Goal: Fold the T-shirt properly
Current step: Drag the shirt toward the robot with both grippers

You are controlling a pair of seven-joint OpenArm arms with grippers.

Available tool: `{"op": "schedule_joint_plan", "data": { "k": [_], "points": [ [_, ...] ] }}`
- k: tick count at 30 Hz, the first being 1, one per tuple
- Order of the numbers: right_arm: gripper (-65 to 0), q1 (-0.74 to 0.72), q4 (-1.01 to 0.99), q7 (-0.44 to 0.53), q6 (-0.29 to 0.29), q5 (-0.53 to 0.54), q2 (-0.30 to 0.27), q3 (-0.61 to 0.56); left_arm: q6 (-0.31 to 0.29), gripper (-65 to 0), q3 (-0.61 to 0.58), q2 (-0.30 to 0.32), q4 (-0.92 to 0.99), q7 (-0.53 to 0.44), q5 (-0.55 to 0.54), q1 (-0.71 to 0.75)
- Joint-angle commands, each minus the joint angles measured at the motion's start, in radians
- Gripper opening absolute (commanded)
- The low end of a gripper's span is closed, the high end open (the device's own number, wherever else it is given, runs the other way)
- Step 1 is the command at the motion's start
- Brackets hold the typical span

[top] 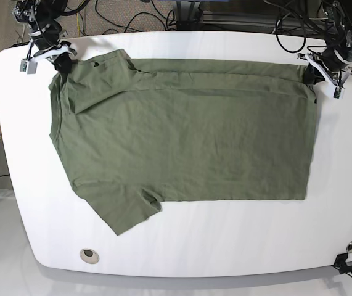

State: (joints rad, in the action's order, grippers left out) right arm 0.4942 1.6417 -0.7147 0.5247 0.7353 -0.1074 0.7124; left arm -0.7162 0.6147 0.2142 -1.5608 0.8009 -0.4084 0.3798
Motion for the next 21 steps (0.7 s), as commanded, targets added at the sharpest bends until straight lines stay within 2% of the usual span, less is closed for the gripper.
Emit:
{"op": "schedule_joint_plan", "data": {
  "k": [1,7,13,21],
  "points": [
    [-65.0,0.041,0.019,0.02,0.013,0.014,-0.015,0.006,0.018,-65.0,0.006,0.009,0.006,0.071,0.139,0.031],
    [-65.0,0.1,0.021,0.02,0.015,0.013,-0.015,0.062,0.018,-65.0,0.007,0.009,0.006,0.068,0.24,0.057],
    [-65.0,0.156,0.021,0.02,0.015,0.008,-0.015,0.062,0.018,-65.0,0.007,0.011,0.004,0.068,0.243,0.123],
    [-65.0,0.126,0.021,0.017,0.015,0.007,-0.022,0.056,0.018,-65.0,0.007,0.004,0.006,0.068,0.243,0.149]
  ]
}}
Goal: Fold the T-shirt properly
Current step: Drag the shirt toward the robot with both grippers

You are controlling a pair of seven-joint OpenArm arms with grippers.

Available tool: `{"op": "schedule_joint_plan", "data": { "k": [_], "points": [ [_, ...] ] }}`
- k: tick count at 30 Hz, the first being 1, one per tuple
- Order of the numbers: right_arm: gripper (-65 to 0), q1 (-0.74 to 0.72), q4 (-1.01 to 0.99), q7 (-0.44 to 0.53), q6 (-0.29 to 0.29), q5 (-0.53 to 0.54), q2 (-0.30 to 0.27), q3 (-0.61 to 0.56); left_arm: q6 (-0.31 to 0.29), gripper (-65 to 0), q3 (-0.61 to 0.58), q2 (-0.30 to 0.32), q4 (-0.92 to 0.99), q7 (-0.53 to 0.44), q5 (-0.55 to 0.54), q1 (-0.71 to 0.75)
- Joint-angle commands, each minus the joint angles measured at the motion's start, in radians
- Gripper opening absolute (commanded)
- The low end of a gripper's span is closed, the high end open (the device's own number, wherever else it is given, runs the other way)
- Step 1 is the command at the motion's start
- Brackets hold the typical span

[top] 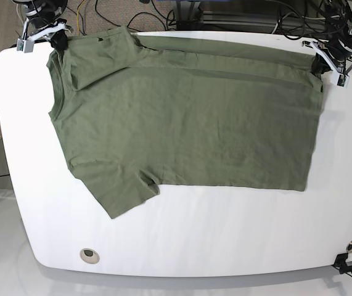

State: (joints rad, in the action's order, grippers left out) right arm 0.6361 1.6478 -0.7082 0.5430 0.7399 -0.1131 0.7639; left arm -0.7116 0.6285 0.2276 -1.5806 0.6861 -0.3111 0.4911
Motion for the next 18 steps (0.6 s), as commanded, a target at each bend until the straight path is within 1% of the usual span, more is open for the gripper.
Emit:
{"op": "schedule_joint_plan", "data": {
  "k": [1,3,6,10,18],
  "points": [
    [-65.0,-0.023,0.015,0.011,-0.004,0.0,-0.018,0.004,0.014,-65.0,-0.006,-0.009,0.027,0.183,0.146,0.039],
    [-65.0,-0.038,0.015,0.009,-0.004,0.0,-0.032,0.003,0.014,-65.0,-0.006,-0.014,0.027,0.183,0.146,0.051],
    [-65.0,-0.065,0.009,0.008,-0.004,-0.015,-0.036,0.001,0.014,-65.0,-0.006,-0.035,0.027,0.183,0.146,0.059],
    [-65.0,-0.081,0.009,0.008,-0.004,-0.061,-0.036,0.003,0.014,-65.0,-0.006,-0.038,0.027,0.183,0.146,0.077],
    [-65.0,-0.081,0.009,0.008,-0.004,-0.062,-0.035,0.003,0.014,-65.0,-0.006,-0.038,0.027,0.183,0.146,0.077]
  ]
}}
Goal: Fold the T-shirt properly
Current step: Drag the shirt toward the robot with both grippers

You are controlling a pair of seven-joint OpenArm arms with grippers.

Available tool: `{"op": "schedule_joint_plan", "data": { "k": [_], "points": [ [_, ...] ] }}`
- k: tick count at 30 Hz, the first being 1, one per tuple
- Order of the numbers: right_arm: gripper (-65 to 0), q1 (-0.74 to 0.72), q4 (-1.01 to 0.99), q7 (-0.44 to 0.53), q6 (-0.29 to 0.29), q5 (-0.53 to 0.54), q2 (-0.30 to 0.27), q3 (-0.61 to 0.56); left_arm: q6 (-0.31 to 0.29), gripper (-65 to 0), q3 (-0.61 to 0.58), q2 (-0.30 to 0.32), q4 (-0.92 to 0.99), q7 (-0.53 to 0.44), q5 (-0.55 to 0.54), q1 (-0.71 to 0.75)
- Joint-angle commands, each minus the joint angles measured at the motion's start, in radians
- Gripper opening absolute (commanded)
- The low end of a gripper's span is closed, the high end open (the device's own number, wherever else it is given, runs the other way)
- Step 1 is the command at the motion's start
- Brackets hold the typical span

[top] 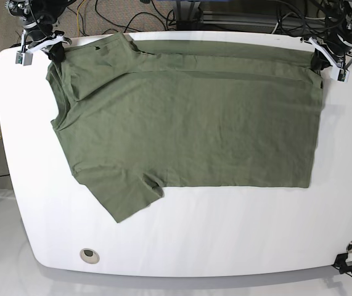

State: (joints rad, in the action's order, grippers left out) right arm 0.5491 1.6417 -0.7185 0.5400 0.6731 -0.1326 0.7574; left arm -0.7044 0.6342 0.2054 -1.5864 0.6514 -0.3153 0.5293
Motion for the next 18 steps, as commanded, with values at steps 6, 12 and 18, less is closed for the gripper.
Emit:
{"op": "schedule_joint_plan", "data": {
  "k": [6,12,18],
  "points": [
    [-50.2,0.007,0.018,0.018,-0.004,-0.025,-0.016,0.014,0.006,-34.7,-0.014,-0.016,0.033,0.218,0.15,0.036],
    [-33.4,0.01,0.074,0.023,-0.004,-0.098,-0.011,0.018,0.006,-29.0,-0.015,-0.007,0.031,0.218,0.15,0.012],
    [-31.9,0.038,0.217,0.018,-0.008,-0.115,-0.014,0.018,0.006,-29.0,-0.004,0.002,-0.042,0.218,0.15,-0.007]
  ]
}}
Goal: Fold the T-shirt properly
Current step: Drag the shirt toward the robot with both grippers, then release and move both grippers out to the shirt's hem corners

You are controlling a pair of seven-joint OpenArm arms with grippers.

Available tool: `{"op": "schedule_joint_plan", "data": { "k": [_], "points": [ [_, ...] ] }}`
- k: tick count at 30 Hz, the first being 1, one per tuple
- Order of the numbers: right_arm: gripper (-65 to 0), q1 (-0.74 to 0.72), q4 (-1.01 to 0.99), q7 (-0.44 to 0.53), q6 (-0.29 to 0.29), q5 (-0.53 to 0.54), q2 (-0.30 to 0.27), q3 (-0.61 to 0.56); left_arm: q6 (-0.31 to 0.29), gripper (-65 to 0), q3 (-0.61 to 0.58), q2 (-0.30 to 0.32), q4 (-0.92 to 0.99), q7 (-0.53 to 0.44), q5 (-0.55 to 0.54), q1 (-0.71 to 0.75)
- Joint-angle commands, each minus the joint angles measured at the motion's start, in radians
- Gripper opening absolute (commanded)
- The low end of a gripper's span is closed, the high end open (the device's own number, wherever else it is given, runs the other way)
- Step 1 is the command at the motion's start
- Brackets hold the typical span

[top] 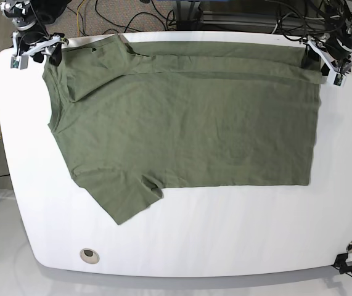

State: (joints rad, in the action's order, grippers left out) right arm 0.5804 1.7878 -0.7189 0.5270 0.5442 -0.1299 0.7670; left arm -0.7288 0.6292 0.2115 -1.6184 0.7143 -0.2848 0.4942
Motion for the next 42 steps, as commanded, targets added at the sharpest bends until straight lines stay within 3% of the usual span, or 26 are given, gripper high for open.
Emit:
{"op": "schedule_joint_plan", "data": {
  "k": [1,7,12,14,23,37,42],
  "points": [
    [-31.9,0.016,0.091,0.017,0.005,0.014,-0.018,0.009,0.031,-29.0,0.007,-0.004,-0.043,0.155,0.12,0.028],
    [-31.9,-0.033,0.132,0.017,0.005,0.014,-0.046,-0.001,0.031,-29.0,0.027,-0.036,-0.205,0.156,0.12,-0.029],
    [-32.2,-0.093,0.132,0.017,0.005,0.012,-0.073,-0.05,0.031,-29.0,0.022,-0.044,-0.225,0.16,0.118,-0.09],
    [-32.2,-0.112,0.131,0.017,0.005,0.01,-0.084,-0.07,0.031,-29.0,0.025,-0.073,-0.237,0.16,0.118,-0.124],
    [-31.9,-0.276,0.126,0.017,0.009,-0.192,-0.049,-0.171,0.031,-29.0,0.022,-0.085,-0.244,0.156,0.118,-0.253],
    [-31.9,-0.577,-0.167,0.017,0.012,-0.212,-0.057,-0.226,0.031,-29.0,0.017,-0.08,-0.234,0.155,0.123,-0.421],
    [-32.1,-0.684,-0.27,0.023,0.012,-0.214,-0.08,-0.263,0.031,-29.0,-0.024,-0.077,-0.122,0.155,0.123,-0.503]
  ]
}}
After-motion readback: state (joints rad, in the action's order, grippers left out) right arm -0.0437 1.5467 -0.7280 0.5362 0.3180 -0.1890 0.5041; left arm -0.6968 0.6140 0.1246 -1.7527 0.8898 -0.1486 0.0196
